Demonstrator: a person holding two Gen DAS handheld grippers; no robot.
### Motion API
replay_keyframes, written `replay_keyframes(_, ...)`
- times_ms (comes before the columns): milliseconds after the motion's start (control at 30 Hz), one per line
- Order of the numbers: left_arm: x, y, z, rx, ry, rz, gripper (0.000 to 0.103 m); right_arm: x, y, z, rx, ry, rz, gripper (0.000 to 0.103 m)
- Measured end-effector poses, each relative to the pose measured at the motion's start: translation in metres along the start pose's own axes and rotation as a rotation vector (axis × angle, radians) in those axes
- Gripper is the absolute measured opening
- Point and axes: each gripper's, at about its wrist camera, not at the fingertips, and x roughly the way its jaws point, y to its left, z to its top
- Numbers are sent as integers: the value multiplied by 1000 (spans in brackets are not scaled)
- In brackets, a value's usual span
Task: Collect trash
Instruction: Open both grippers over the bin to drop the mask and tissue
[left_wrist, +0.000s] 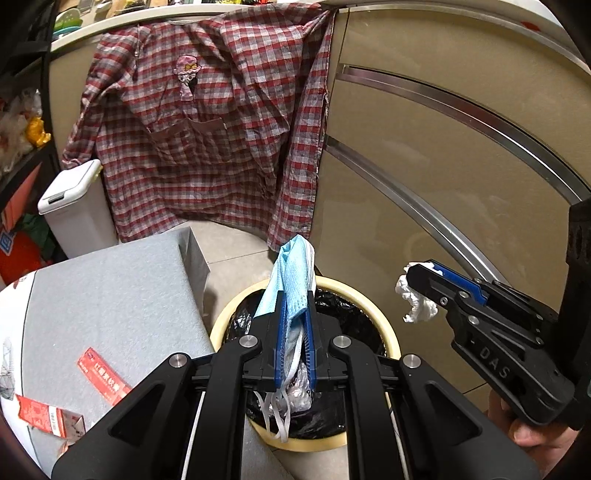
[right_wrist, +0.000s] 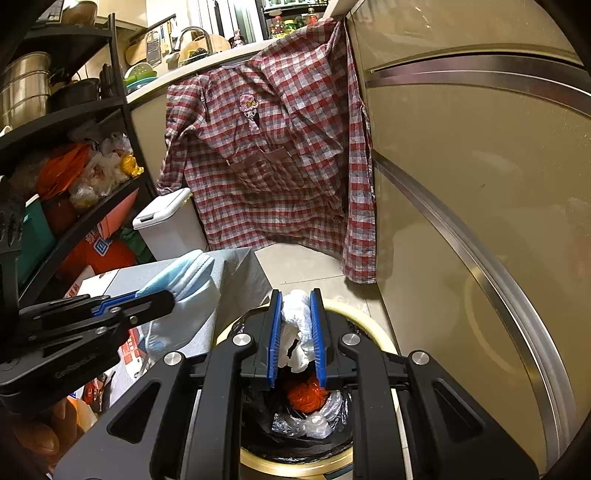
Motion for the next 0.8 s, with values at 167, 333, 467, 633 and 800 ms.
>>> replay_keyframes(167, 15, 1, 8, -16, 14, 13, 14, 5, 0, -1, -8, 14, -21, 47)
replay_keyframes(333, 21, 12, 14, -94, 26, -6, 33, 6, -5, -2, 6, 6, -37, 63)
replay_keyframes(467, 17, 10, 12, -77, 20, -3, 33, 5, -9, -1, 20, -2, -44, 63)
replay_keyframes(633, 3, 12, 11, -74, 1, -3, 33, 4, -9, -1, 21, -7, -45, 63)
replay_keyframes(800, -24, 19, 7, -58, -32, 17, 33, 2, -6, -2, 13, -17, -43, 63)
